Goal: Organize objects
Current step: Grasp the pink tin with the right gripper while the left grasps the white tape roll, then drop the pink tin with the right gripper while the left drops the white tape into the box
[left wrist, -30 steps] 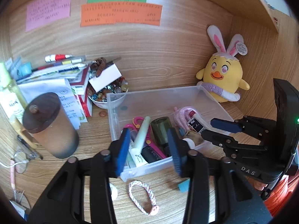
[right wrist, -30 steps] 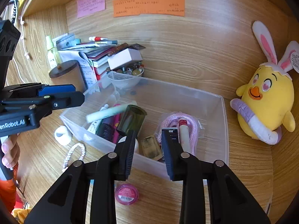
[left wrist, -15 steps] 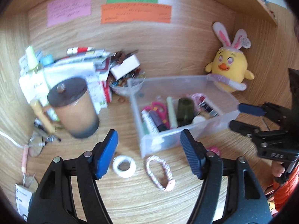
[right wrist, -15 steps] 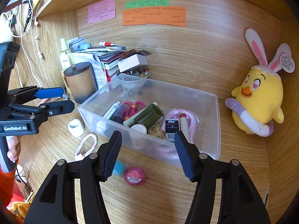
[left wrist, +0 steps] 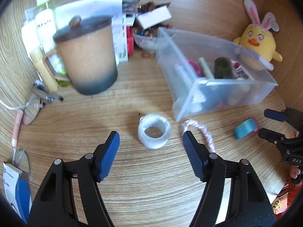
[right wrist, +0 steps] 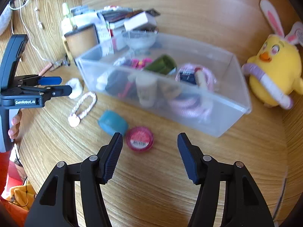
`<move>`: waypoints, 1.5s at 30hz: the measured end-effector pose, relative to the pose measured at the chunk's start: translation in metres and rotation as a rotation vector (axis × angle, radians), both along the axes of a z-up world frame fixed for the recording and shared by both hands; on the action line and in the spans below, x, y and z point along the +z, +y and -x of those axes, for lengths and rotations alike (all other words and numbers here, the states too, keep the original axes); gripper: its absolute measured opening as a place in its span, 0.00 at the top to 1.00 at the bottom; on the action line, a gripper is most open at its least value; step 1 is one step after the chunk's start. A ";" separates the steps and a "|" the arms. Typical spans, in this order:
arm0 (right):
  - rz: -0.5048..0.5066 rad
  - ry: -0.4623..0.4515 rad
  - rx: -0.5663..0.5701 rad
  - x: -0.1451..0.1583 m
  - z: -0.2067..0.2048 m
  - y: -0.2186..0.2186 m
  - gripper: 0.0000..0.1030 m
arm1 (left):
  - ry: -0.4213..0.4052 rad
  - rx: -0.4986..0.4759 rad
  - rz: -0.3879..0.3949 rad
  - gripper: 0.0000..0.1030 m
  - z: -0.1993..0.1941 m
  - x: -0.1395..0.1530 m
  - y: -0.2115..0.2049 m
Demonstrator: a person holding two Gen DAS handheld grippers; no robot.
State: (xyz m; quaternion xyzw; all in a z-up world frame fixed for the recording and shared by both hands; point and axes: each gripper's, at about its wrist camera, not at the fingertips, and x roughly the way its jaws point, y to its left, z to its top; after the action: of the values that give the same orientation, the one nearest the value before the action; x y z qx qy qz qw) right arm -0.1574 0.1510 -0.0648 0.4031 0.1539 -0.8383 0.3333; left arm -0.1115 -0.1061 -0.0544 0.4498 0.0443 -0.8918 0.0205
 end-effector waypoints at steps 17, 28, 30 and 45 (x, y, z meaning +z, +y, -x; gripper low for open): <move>-0.028 -0.046 0.020 -0.013 0.004 -0.010 0.68 | -0.012 -0.013 -0.049 0.63 0.015 -0.013 -0.004; 0.016 -0.009 -0.018 0.006 0.000 0.000 0.69 | 0.051 0.004 -0.024 0.63 -0.002 0.004 -0.002; 0.035 -0.006 -0.029 0.013 -0.002 0.003 0.69 | 0.067 0.003 -0.027 0.63 -0.002 0.012 -0.001; 0.162 0.099 -0.100 0.058 0.009 0.025 0.69 | 0.218 -0.082 -0.050 0.63 0.005 0.071 0.031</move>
State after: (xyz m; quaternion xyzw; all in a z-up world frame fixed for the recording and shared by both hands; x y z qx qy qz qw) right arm -0.1659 0.1764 -0.0068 0.3401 0.0817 -0.8824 0.3147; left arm -0.1168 -0.0753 0.0171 0.3522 0.0501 -0.9340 -0.0324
